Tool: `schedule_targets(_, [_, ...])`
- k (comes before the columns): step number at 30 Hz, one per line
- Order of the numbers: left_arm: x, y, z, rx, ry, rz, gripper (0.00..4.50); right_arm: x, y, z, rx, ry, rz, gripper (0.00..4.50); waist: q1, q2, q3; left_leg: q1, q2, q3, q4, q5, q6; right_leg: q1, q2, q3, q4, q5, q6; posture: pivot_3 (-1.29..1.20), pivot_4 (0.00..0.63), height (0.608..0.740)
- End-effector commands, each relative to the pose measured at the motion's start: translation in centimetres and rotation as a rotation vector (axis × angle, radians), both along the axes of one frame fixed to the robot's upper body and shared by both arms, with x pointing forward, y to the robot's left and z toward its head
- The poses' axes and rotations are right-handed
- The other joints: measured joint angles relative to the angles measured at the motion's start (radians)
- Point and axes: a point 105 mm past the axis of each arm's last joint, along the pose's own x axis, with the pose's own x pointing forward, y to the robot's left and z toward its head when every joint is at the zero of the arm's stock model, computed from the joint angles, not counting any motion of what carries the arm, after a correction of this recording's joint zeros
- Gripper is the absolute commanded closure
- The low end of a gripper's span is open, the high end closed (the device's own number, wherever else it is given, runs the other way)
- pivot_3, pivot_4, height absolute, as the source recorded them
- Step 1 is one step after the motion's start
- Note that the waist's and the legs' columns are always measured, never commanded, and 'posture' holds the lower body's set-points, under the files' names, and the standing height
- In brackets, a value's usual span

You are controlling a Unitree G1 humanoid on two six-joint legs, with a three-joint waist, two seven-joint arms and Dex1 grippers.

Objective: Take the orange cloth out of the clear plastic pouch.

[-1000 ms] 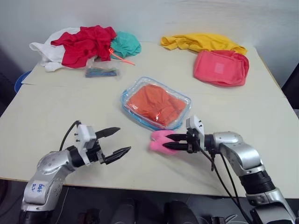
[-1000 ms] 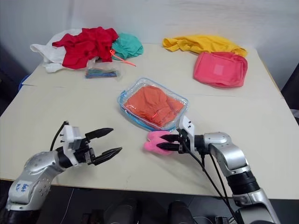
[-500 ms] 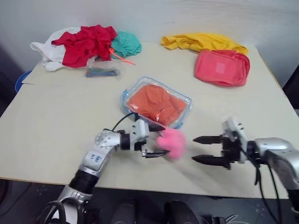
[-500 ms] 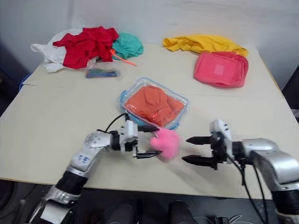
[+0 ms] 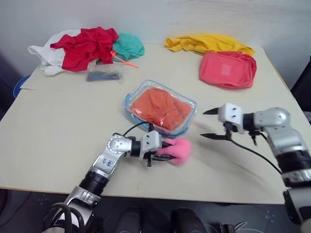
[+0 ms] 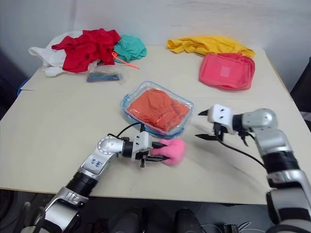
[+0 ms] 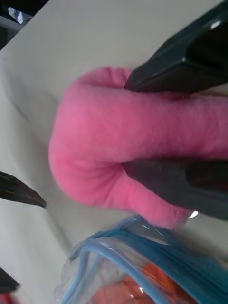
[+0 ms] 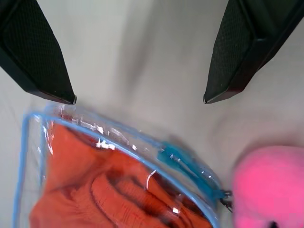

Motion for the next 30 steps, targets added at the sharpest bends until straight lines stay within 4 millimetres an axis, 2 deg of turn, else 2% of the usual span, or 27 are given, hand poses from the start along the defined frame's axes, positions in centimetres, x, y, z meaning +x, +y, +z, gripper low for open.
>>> schedule_targets(1, [0.0, 0.8, -1.8, 0.066, 0.040, 0.043, 3.89, 0.2, 1.6, 0.1, -0.053, -0.051, 0.106, 0.00, 0.004, 0.000, 0.000, 0.000, 0.000, 0.000, 0.000, 0.000, 0.000, 0.000, 0.000, 0.000, 0.000, 0.000, 0.000, 0.00, 0.150, 0.740])
schedule_targets(3, [-0.2, 0.8, -1.9, 0.071, 0.047, 0.044, 4.34, 0.3, 2.8, -0.2, -0.064, -0.057, 0.156, 0.00, 0.005, 0.000, 0.000, -0.001, 0.000, -0.001, 0.001, 0.000, 0.000, 0.001, -0.001, -0.001, 0.000, 0.000, 0.000, 0.00, 0.150, 0.740])
schedule_targets(5, [-0.3, 0.8, -2.0, 0.073, 0.050, 0.045, 4.48, 0.4, 3.5, -0.2, -0.063, -0.066, 0.182, 0.00, 0.003, 0.000, 0.000, -0.001, 0.000, -0.002, 0.002, 0.000, 0.000, 0.001, -0.001, -0.002, 0.000, 0.000, 0.000, 0.00, 0.150, 0.740])
schedule_targets(8, [-0.5, 0.9, -2.1, 0.071, 0.057, 0.052, 4.48, 0.7, 4.2, -0.3, -0.064, -0.070, 0.192, 0.62, 0.002, 0.000, 0.000, -0.001, 0.000, -0.002, 0.002, 0.000, 0.000, 0.001, -0.001, -0.002, 0.001, 0.000, 0.000, 0.00, 0.150, 0.740])
schedule_targets(19, [-0.6, 1.9, -2.1, 0.073, 0.066, 0.106, 4.48, 1.1, 3.8, -0.6, -0.051, -0.034, 0.148, 4.35, -0.004, 0.000, 0.000, 0.000, 0.000, -0.002, 0.001, 0.000, -0.001, 0.001, 0.000, -0.002, 0.001, 0.000, 0.000, 0.00, 0.150, 0.740])
schedule_targets(20, [-0.5, 2.0, -2.0, 0.064, 0.070, 0.116, 4.48, 1.0, 3.7, -0.8, -0.053, -0.029, 0.147, 4.49, -0.005, 0.000, 0.000, 0.000, 0.000, -0.002, 0.001, 0.000, -0.001, 0.001, 0.000, -0.001, 0.001, 0.000, 0.000, 0.00, 0.150, 0.740])
schedule_targets(25, [0.2, 3.1, -0.4, -0.040, 0.108, 0.194, 4.48, 0.7, 3.0, -0.8, -0.066, -0.043, 0.156, 4.50, -0.014, 0.000, 0.000, 0.000, 0.000, -0.002, 0.001, 0.000, -0.001, 0.000, 0.000, -0.002, 0.001, 0.000, 0.000, 0.00, 0.150, 0.740])
schedule_targets(27, [0.7, 4.7, 0.2, -0.065, 0.122, 0.250, 4.48, 0.5, 2.4, -0.5, -0.076, -0.055, 0.158, 4.50, -0.020, 0.000, 0.000, 0.000, 0.000, -0.002, 0.001, 0.000, -0.001, 0.000, 0.000, -0.002, 0.001, 0.000, 0.000, 0.00, 0.150, 0.740])
schedule_targets(30, [1.2, 8.2, 0.5, -0.054, 0.141, 0.337, 4.48, 0.2, 0.9, 0.0, -0.102, -0.071, 0.166, 4.50, -0.022, 0.000, 0.000, 0.000, 0.001, -0.002, 0.000, 0.001, -0.001, 0.000, 0.000, -0.002, 0.002, 0.000, 0.000, 0.00, 0.150, 0.740])
